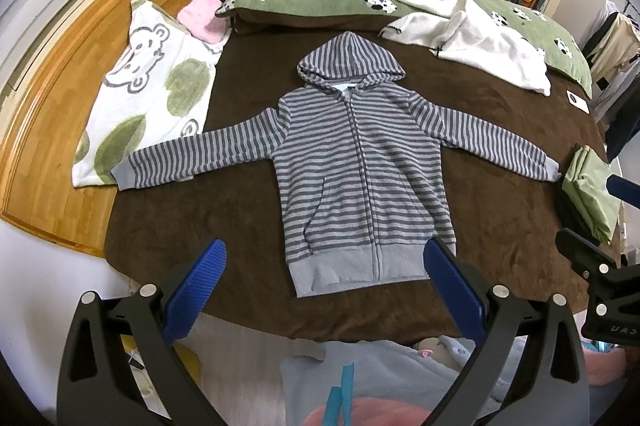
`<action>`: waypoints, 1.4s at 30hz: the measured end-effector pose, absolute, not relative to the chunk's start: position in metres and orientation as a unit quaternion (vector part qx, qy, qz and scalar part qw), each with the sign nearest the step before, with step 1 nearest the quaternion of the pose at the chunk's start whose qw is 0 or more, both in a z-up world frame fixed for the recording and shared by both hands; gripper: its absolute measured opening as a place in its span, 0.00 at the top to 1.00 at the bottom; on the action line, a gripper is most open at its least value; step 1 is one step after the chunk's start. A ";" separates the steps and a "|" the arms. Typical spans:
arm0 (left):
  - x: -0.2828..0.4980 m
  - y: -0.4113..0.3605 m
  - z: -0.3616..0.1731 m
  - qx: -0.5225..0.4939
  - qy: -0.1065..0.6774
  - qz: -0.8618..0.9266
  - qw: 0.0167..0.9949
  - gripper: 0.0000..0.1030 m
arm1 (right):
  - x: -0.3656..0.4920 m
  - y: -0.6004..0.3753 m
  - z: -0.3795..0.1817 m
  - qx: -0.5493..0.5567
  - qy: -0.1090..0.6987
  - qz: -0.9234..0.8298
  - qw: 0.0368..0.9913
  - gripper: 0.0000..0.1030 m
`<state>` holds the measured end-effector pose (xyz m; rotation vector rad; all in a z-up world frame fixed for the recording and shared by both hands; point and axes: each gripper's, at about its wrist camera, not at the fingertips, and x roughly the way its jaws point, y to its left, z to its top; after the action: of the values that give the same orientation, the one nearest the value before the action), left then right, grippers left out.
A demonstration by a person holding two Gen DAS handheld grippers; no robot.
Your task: Fold large clothes
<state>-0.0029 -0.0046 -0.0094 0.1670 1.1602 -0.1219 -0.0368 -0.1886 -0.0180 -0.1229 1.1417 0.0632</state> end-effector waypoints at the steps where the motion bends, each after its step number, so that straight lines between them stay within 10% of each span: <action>1: -0.003 -0.004 -0.010 0.080 0.549 -0.057 0.830 0.06 | -0.037 -0.188 -0.019 -0.057 0.542 0.031 0.838 0.06; 42: 0.171 -0.008 -0.043 0.110 0.539 -0.059 0.833 0.06 | 0.125 -0.214 -0.059 -0.051 0.544 0.042 0.837 0.06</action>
<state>0.1709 -0.0082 -0.0427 0.2324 1.1412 -0.1249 0.1252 -0.2139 -0.0590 -0.1081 1.1503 0.0885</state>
